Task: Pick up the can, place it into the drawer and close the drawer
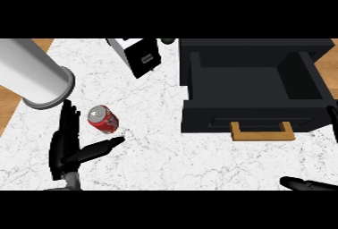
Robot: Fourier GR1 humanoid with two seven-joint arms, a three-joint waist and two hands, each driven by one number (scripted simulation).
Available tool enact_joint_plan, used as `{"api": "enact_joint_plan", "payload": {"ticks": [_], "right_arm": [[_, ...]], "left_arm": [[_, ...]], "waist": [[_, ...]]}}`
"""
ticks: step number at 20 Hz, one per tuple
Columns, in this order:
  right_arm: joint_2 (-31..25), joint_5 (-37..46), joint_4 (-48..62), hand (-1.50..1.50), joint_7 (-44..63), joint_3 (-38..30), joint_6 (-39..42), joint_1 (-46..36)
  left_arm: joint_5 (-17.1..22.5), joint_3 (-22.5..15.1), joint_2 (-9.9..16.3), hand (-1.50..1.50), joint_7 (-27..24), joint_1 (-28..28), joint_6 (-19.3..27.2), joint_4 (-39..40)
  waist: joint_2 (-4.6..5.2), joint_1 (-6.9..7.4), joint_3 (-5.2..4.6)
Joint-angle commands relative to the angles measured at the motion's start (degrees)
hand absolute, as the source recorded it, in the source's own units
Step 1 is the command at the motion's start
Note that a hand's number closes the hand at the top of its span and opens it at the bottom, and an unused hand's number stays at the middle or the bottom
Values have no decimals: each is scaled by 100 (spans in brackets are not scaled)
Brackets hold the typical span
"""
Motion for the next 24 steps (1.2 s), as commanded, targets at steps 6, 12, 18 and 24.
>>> {"api": "enact_joint_plan", "payload": {"ticks": [6,12,18,24], "right_arm": [[-65,-335,-53,-150,-61,-451,325,173],[84,-165,-415,-150,293,-297,183,83],[38,-249,-505,-150,218,-496,451,315],[61,-333,-322,-150,158,-704,563,236]], "left_arm": [[575,525,133,-150,-797,-467,-78,1352],[786,752,77,-150,-1616,-766,-83,2535],[1110,1129,286,-150,-2178,-1206,-388,3628],[1116,1120,305,-150,-2618,-1326,-334,4256]], "waist": [[-1,-1,1],[1,-3,-1],[3,-18,-1],[0,-7,0]]}}
